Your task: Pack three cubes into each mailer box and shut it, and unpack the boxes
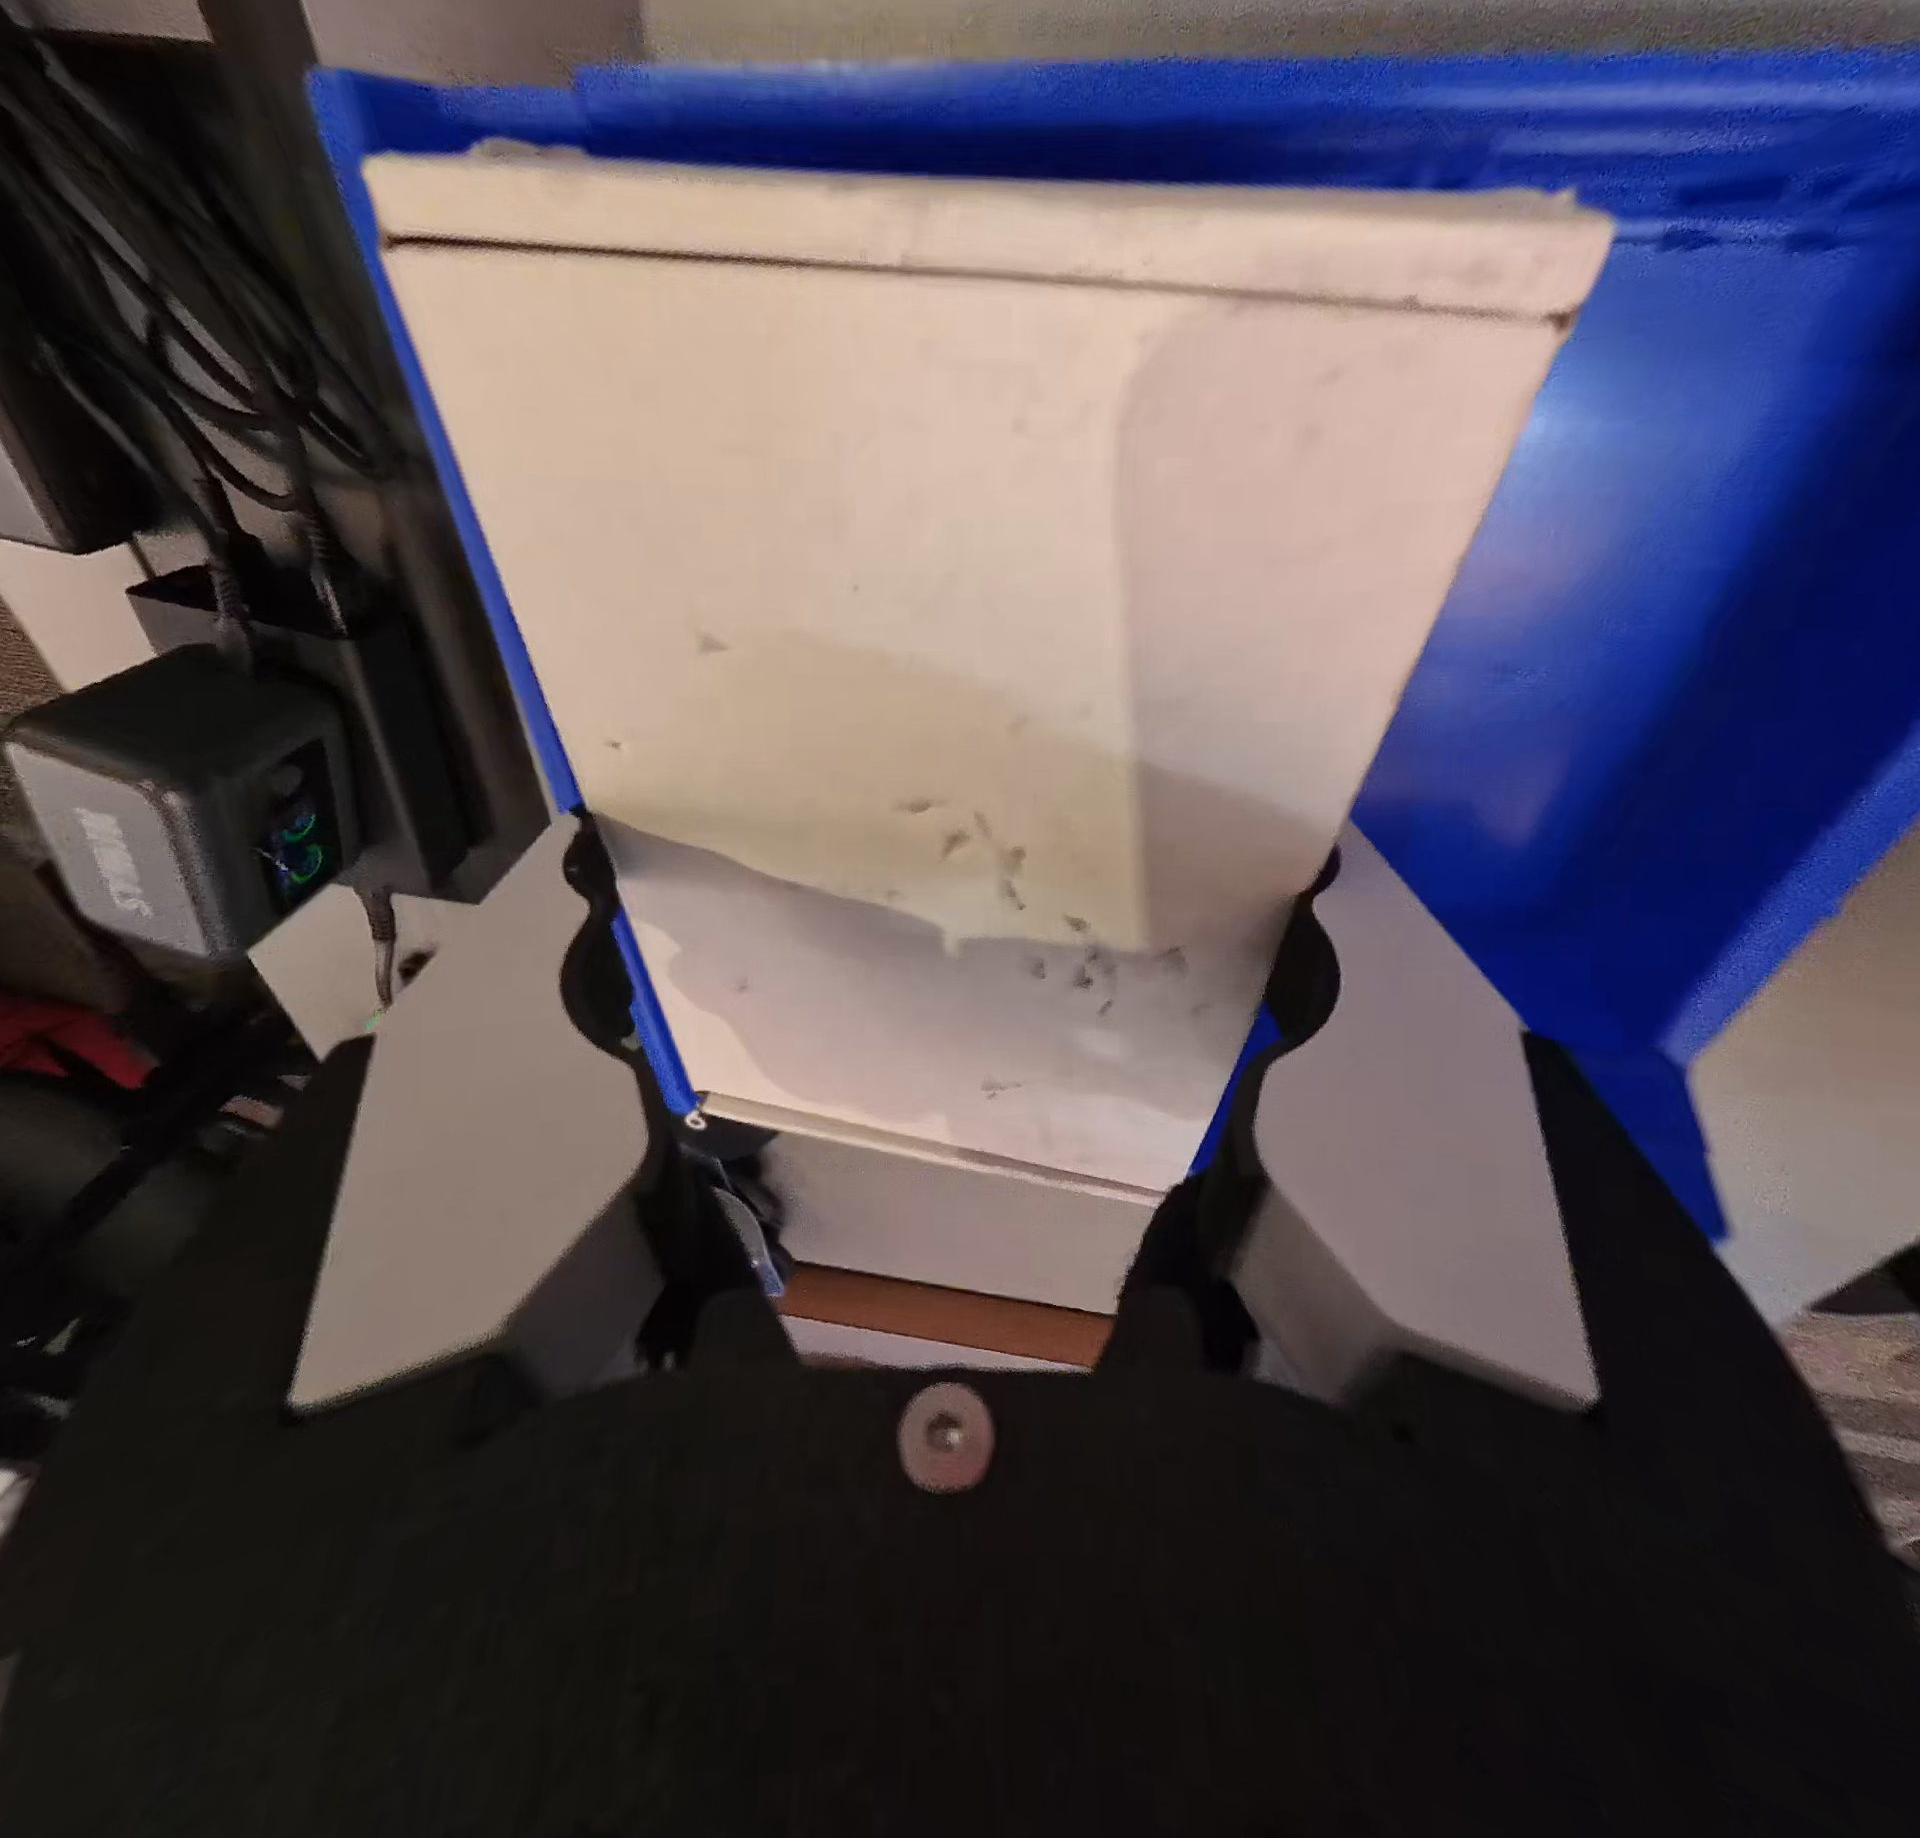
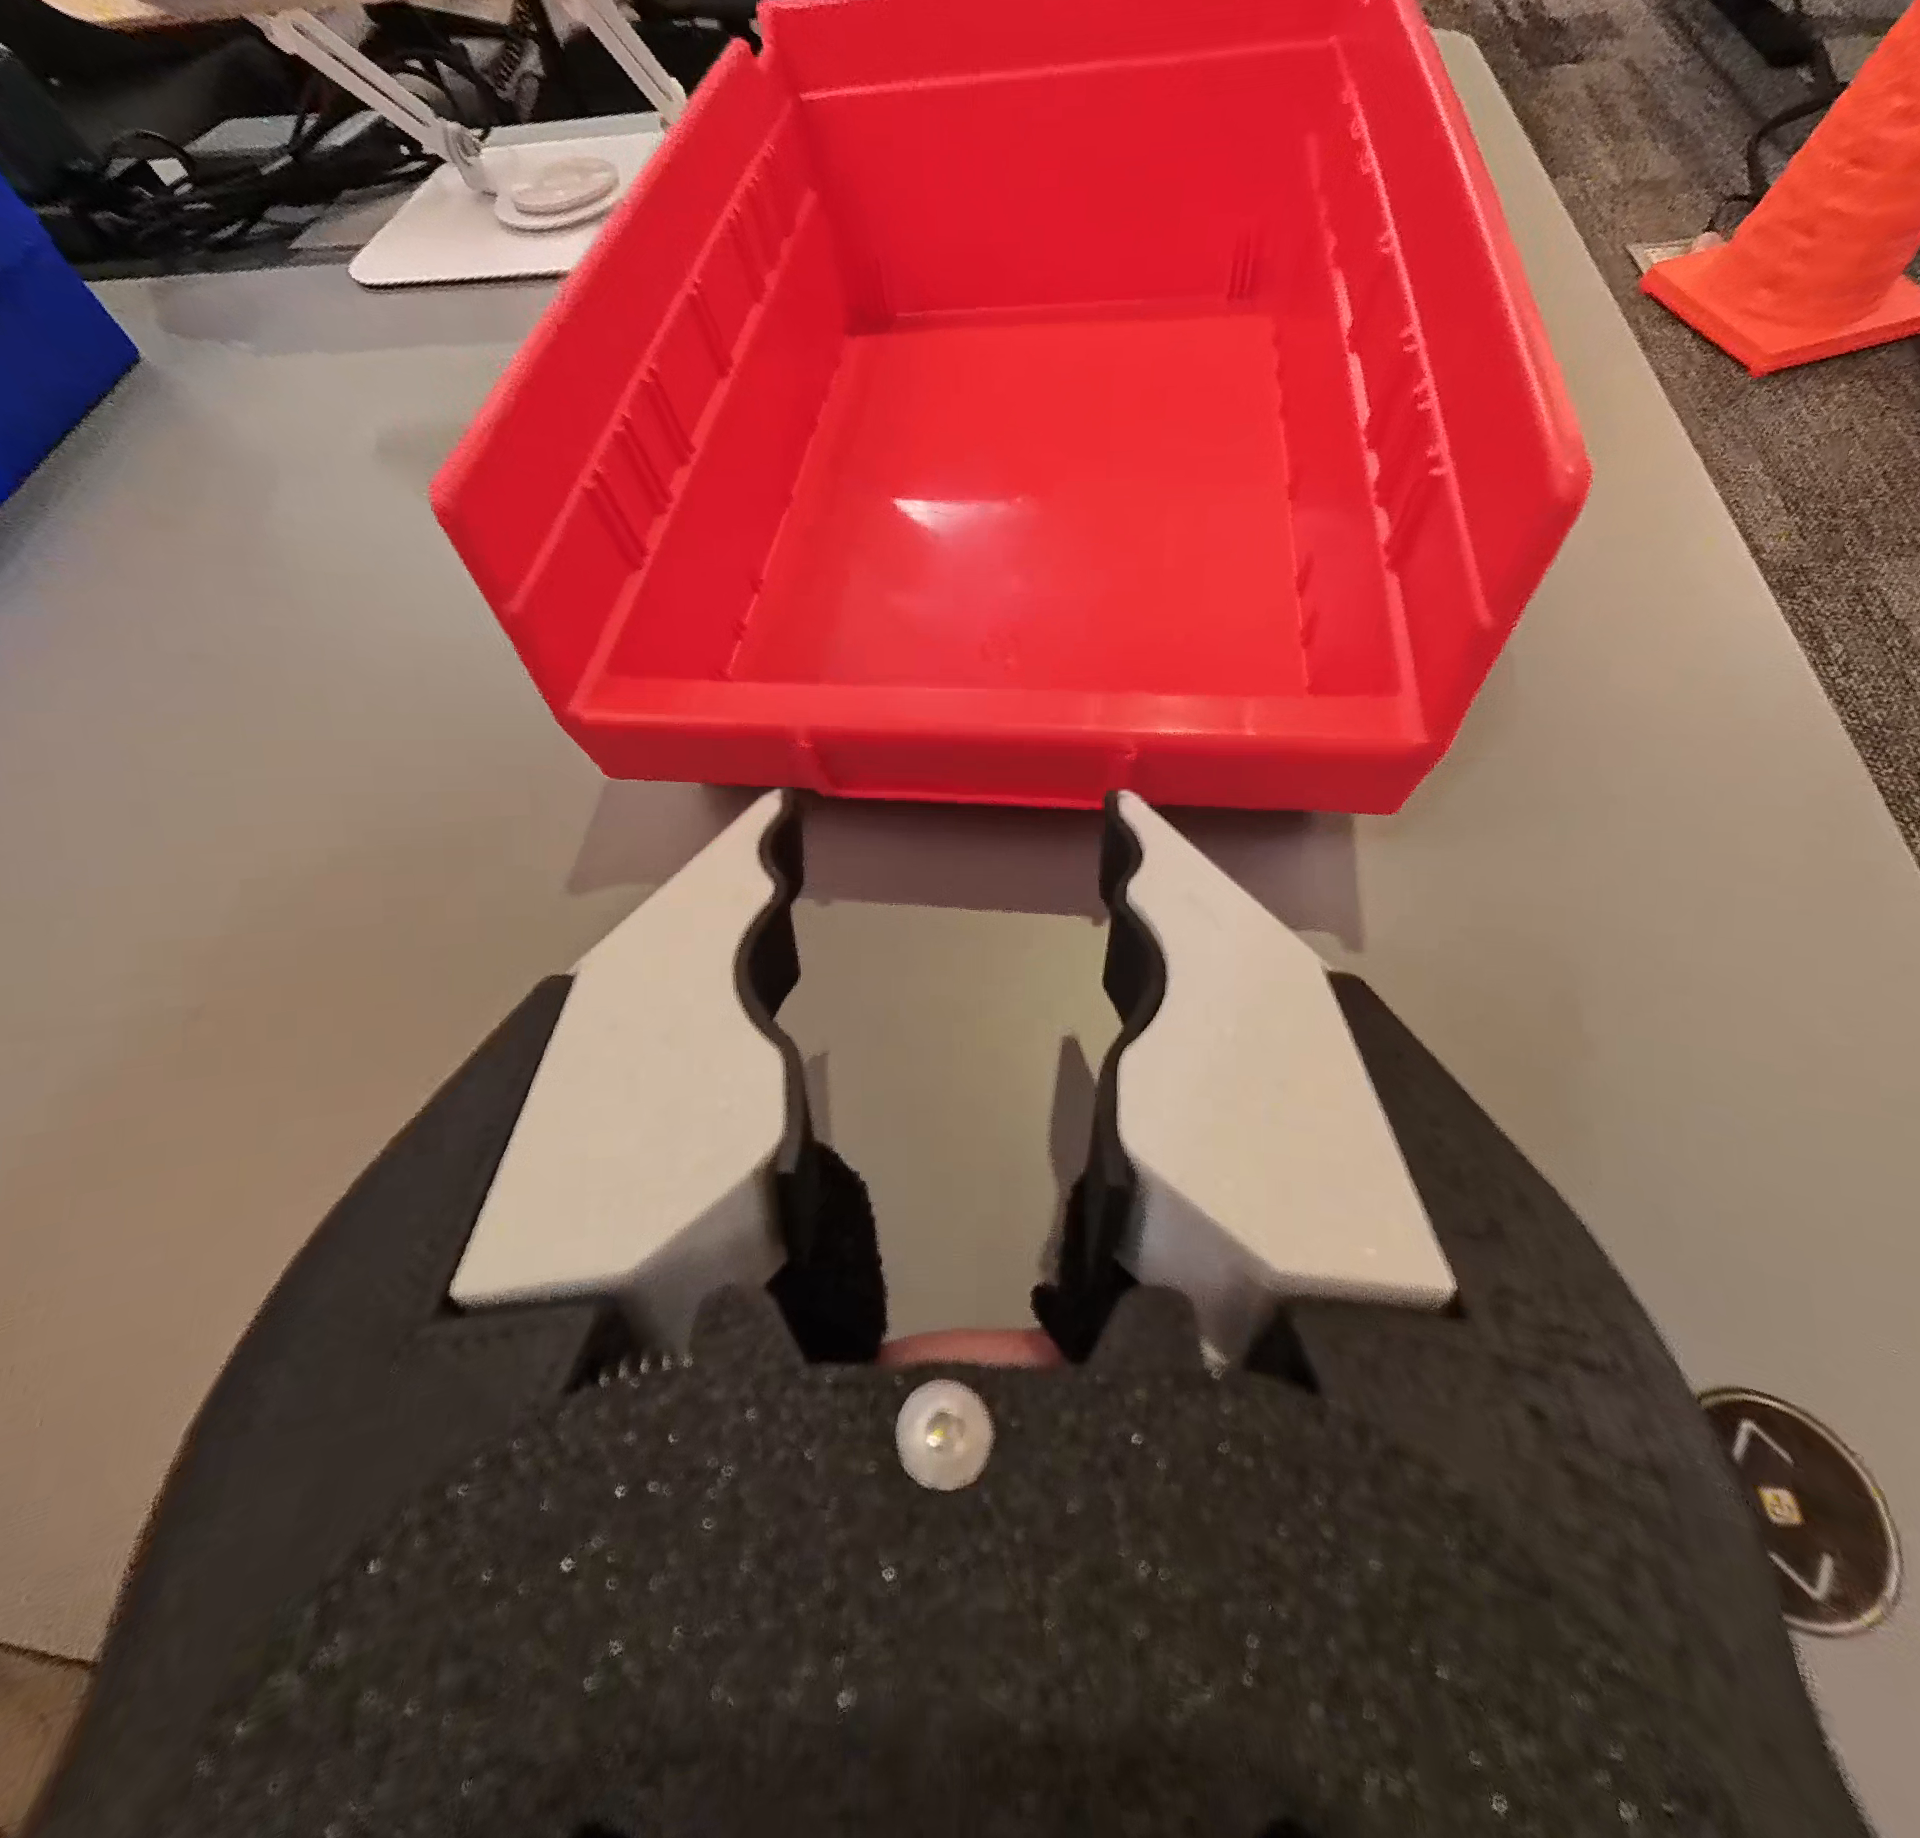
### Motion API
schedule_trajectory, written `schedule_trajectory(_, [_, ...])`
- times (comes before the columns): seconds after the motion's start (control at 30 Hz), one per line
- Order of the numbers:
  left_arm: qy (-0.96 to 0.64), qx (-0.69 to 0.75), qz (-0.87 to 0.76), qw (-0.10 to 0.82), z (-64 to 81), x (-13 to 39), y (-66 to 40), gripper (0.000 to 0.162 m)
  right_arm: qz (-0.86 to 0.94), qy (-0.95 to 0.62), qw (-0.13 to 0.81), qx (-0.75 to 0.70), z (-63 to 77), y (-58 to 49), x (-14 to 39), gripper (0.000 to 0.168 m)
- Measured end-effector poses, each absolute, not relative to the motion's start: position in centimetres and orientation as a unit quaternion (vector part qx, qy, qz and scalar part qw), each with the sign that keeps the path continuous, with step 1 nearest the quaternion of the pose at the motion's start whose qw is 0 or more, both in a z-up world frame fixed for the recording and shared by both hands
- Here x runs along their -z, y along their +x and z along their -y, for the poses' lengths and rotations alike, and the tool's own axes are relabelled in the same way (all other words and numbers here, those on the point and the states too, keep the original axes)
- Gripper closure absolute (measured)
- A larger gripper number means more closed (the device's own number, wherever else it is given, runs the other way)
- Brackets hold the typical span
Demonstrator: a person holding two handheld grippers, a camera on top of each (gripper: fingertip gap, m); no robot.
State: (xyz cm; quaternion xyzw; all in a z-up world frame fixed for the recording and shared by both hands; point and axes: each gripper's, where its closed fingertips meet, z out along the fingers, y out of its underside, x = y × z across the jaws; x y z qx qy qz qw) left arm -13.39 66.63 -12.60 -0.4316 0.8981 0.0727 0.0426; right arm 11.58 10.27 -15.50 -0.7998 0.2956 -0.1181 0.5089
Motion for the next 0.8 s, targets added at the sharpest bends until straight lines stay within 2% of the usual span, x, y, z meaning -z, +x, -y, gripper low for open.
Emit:
schedule_trajectory(0.23, [-0.452, 0.011, -0.891, 0.041, -60.2, 4.5, -12.2, 0.038, -0.207, -0.802, 0.548, 0.115, -13.6, 8.1, 13.1, 0.111])
schedule_trajectory(0.37, [-0.417, 0.049, -0.907, 0.031, -53.2, 3.1, -9.7, 0.038, -0.152, -0.799, 0.575, 0.090, -16.2, 5.3, 11.9, 0.110])
schedule_trajectory(0.5, [-0.409, 0.056, -0.911, -0.002, -46.7, 5.8, -6.9, 0.039, -0.119, -0.806, 0.575, 0.076, -18.3, 3.5, 12.1, 0.110])
schedule_trajectory(0.6, [-0.436, 0.016, -0.900, -0.016, -44.1, 9.9, -5.3, 0.048, -0.095, -0.813, 0.568, 0.087, -19.0, 2.9, 12.3, 0.110])
schedule_trajectory(0.8, [-0.456, -0.014, -0.888, -0.060, -38.9, 17.3, -5.4, 0.050, -0.068, -0.821, 0.557, 0.107, -19.1, 2.7, 12.9, 0.110])
